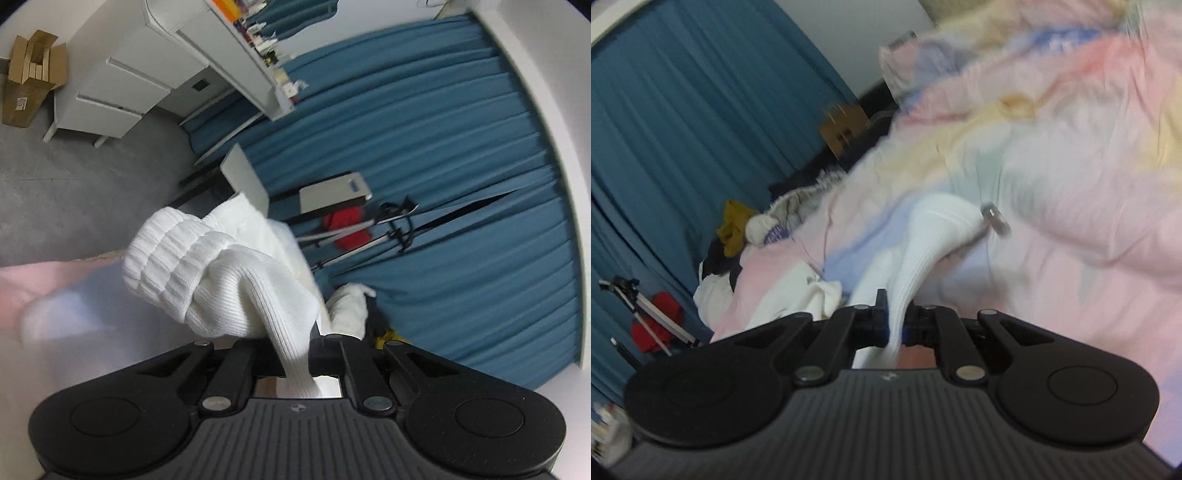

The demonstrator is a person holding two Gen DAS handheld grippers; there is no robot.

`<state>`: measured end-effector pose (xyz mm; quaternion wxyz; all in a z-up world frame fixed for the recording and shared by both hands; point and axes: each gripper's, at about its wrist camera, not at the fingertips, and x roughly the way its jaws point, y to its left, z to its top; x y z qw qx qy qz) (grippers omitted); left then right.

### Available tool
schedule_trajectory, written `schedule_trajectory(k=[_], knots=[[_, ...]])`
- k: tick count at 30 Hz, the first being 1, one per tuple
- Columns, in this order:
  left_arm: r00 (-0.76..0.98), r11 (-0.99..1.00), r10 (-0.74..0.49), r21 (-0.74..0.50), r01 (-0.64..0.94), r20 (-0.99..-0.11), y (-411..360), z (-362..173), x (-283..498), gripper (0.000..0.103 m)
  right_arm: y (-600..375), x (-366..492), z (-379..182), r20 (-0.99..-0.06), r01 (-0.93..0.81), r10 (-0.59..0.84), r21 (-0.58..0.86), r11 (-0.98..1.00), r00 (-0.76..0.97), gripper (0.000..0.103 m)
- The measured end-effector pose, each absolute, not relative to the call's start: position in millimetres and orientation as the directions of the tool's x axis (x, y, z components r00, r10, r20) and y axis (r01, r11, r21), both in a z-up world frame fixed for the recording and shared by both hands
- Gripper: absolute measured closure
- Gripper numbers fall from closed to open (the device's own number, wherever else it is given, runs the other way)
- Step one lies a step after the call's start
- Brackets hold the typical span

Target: Fold clothes

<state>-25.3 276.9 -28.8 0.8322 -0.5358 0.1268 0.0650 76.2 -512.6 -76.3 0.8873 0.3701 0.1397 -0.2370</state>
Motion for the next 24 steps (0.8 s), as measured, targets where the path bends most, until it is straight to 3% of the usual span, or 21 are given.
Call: schedule_trajectory(k=[13, 19, 24], knots=[[0.933, 0.441, -0.033, -0.843, -0.308, -0.358, 288, 22, -20, 0.096, -498, 71, -57, -0.369, 0.482, -0.316, 0.579, 0.658, 0.874, 0.095], [0.925, 0.435, -0.014, -0.835, -0.336, -0.380, 291, 44, 52, 0.095, -499, 101, -47, -0.327, 0.444, -0.301, 0.624, 0.643, 0.896, 0.095], [0.946, 0.405, -0.005, -0.865, -0.295, -0.325, 299, 68, 132, 0.095, -494, 178, -19, -0.302, 0.418, -0.292, 0.597, 0.685, 0.908, 0.095]])
